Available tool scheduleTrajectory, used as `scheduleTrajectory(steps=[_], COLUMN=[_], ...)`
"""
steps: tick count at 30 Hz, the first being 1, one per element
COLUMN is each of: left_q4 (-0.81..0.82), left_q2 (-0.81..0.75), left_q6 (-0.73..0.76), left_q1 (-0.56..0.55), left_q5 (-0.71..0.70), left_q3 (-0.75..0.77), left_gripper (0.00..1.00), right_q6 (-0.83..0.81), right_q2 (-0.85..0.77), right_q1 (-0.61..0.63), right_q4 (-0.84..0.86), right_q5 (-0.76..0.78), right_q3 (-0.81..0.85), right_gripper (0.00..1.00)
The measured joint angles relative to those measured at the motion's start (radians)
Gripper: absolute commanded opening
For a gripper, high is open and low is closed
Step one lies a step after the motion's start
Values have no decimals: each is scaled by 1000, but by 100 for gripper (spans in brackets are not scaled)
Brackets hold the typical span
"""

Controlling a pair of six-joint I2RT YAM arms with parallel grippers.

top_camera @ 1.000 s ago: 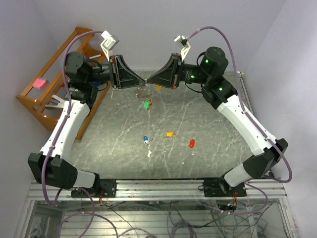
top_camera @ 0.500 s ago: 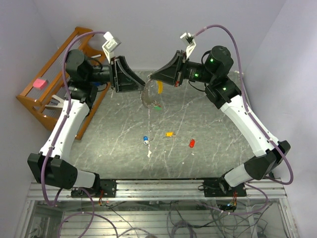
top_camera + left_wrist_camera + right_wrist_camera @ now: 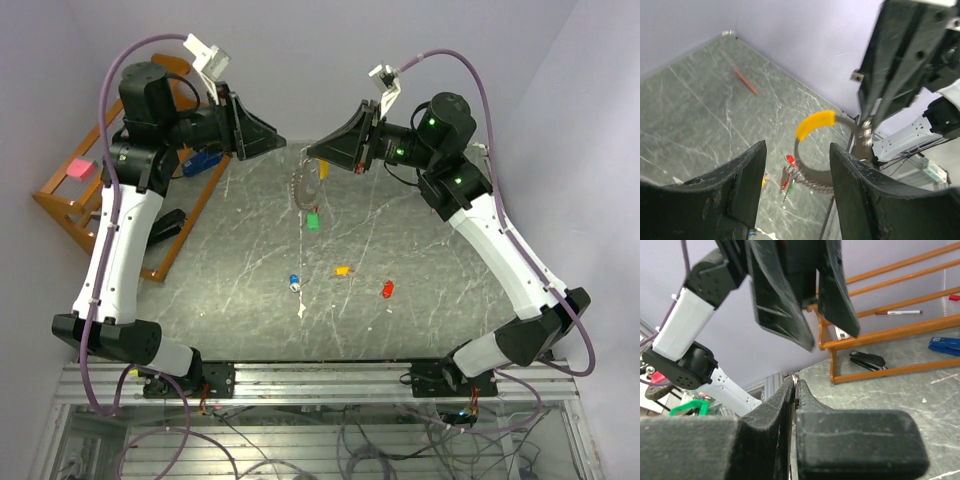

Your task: Put the keys on the keyring

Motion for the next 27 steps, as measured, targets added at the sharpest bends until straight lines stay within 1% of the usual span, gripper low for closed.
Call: scheduleTrajectory(steps=[4,7,9,14,20,24,27], left_q4=[-1,48,111,239,304,382,407], left_q2=[-22,-47,-56,-54,-56,-67,-71], left_q6=[-25,-96,-161,-269,-303,-355,-375], left_q1=[1,0,-2,-13,-7,-5,-5], left_q5=[-14,2,19,56,80,95,102], left_q3=[-123,-232,-282,-277,-189,-207,-239], left_gripper=[64,64,65,65,71,72,72], right_q6=[1,16,35,62,61,61,67], right_q2=[-9,-10,-11,-19,-23,-46,-60], right_q1=[-2,-2,-2,-2,-2,-2,-1], right_q4=[6,41,79,125,129,131,153], right_q5=[16,26,37,82,148,187,208], right_q3=[0,-10,-34,-106,-124,-124,-134], right_gripper=[0,0,0,0,0,0,0])
